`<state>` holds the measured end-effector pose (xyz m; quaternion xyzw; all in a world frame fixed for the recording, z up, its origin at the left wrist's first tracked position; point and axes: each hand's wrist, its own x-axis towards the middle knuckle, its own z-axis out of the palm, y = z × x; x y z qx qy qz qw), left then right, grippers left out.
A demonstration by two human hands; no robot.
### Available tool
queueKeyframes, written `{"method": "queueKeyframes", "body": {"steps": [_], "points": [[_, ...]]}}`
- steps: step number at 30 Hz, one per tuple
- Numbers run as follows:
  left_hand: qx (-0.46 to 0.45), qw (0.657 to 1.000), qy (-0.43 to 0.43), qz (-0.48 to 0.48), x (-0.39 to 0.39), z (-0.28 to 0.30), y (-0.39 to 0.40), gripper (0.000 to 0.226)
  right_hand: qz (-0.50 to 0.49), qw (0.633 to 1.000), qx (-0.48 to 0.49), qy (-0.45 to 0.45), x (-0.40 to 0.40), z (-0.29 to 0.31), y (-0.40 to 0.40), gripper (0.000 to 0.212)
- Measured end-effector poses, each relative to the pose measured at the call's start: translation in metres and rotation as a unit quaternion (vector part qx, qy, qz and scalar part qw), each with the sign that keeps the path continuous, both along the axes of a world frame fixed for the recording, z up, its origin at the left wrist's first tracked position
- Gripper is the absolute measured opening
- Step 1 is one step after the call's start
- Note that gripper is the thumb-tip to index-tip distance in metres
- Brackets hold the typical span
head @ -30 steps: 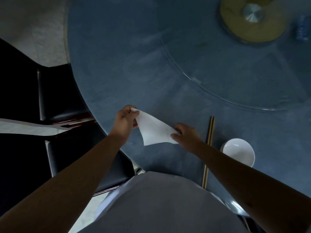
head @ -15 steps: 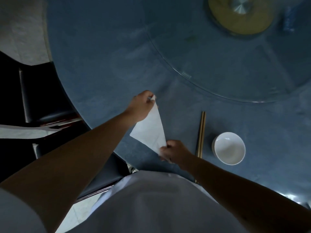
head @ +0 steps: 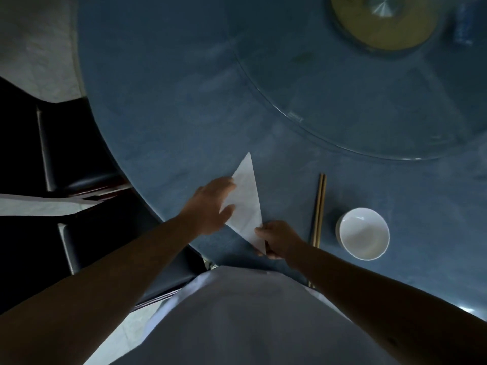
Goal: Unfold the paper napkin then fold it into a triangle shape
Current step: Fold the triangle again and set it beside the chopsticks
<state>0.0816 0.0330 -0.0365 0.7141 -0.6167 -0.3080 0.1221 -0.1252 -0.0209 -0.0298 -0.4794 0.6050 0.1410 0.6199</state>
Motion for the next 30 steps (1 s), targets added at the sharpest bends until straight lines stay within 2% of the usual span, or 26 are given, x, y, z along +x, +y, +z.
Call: {"method": "queueKeyframes", "body": {"steps": [3, 5, 9, 13, 18, 21, 25, 30], "points": [[-0.056, 0.987, -0.092, -0.120, -0.009, -0.006, 0.030, 0.068, 0.097, 0.986, -0.128, 0.049, 0.001, -0.004, 0.000, 0.017], [-0.063, 0.976, -0.134, -0.158, -0.017, -0.012, 0.045, 0.076, 0.088, 0.978, -0.182, 0.044, -0.001, -0.003, 0.002, 0.011], [-0.040, 0.968, -0.165, -0.185, -0.025, -0.024, 0.062, 0.084, 0.115, 0.969, -0.216, -0.023, -0.010, -0.008, -0.001, 0.047], [-0.024, 0.966, -0.165, -0.196, -0.024, -0.027, 0.063, 0.085, 0.129, 0.971, -0.188, -0.071, -0.014, -0.017, -0.007, 0.062], [-0.020, 0.967, -0.160, -0.199, -0.021, -0.023, 0.062, 0.085, 0.232, 0.932, -0.274, -0.034, -0.008, -0.018, -0.007, 0.040], [-0.027, 0.972, -0.147, -0.183, -0.021, -0.022, 0.062, 0.084, 0.277, 0.914, -0.294, -0.029, -0.002, -0.012, -0.009, 0.031], [-0.043, 0.981, -0.139, -0.130, -0.018, -0.021, 0.062, 0.083, 0.299, 0.893, -0.329, -0.068, 0.005, -0.005, -0.015, 0.012], [-0.070, 0.989, -0.128, -0.036, -0.019, -0.019, 0.060, 0.071, 0.262, 0.892, -0.354, -0.107, 0.009, -0.006, -0.020, 0.012]]}}
